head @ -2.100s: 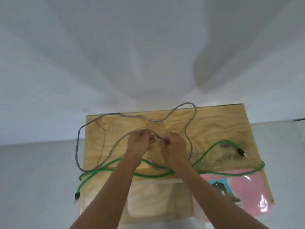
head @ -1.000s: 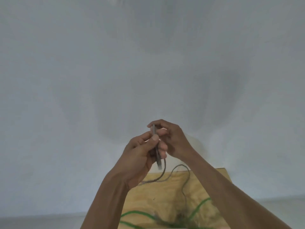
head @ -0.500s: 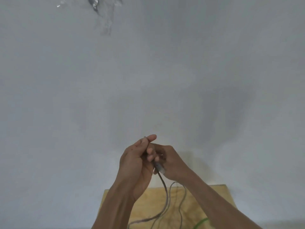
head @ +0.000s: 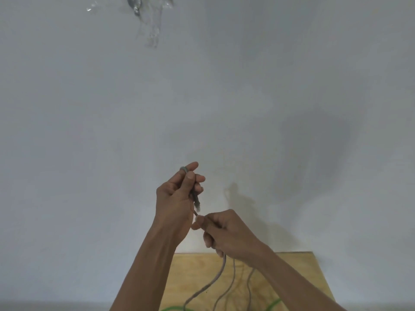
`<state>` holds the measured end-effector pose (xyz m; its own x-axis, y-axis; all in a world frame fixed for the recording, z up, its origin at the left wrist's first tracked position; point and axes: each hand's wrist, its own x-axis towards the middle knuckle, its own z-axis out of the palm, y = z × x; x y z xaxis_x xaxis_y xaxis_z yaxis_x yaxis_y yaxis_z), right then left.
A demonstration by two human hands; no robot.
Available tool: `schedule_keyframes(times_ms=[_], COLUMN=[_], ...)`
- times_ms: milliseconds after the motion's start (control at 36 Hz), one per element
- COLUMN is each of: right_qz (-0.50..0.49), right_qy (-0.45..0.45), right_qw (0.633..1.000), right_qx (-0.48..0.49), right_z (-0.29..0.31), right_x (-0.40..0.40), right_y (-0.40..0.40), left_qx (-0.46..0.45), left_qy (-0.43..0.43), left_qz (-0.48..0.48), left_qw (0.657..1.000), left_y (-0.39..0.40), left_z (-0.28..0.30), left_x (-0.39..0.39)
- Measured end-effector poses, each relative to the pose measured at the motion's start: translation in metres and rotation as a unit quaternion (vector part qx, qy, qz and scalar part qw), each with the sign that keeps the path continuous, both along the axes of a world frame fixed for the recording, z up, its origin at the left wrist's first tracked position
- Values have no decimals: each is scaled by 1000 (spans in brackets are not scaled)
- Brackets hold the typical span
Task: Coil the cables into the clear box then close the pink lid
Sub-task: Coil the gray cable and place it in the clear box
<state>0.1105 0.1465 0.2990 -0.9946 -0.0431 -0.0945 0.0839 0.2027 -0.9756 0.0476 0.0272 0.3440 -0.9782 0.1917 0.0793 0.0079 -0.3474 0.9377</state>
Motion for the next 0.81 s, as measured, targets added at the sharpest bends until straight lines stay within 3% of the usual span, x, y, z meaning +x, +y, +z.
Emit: schedule_keyframes(times_ms=[222, 417, 528, 639, 722, 806], right_qz=[5, 64, 93, 103, 103, 52], right_qy=[11, 30, 25, 27, 70, 153], right_qw=[1000, 997, 991, 978, 991, 981], right_qx=[-1, -37, -97, -178, -43, 102], right_z=[21, 65, 84, 99, 116, 130], right_x=[5, 2, -3, -3, -4, -17], right_y=[14, 30, 40, 56, 62, 62], left_qx=[-124, -241, -242, -299, -277, -205], left_qy=[85, 177, 197, 208, 188, 135], left_qz=[-1, -5, -19, -13, -48, -85], left_qw=[989, 954, 950, 931, 941, 966], left_y=[-11, -12, -9, -16, -19, -14], left_z=[-1, 3, 12, 11, 9, 9], left_x=[-7, -10, -9, -14, -6, 8])
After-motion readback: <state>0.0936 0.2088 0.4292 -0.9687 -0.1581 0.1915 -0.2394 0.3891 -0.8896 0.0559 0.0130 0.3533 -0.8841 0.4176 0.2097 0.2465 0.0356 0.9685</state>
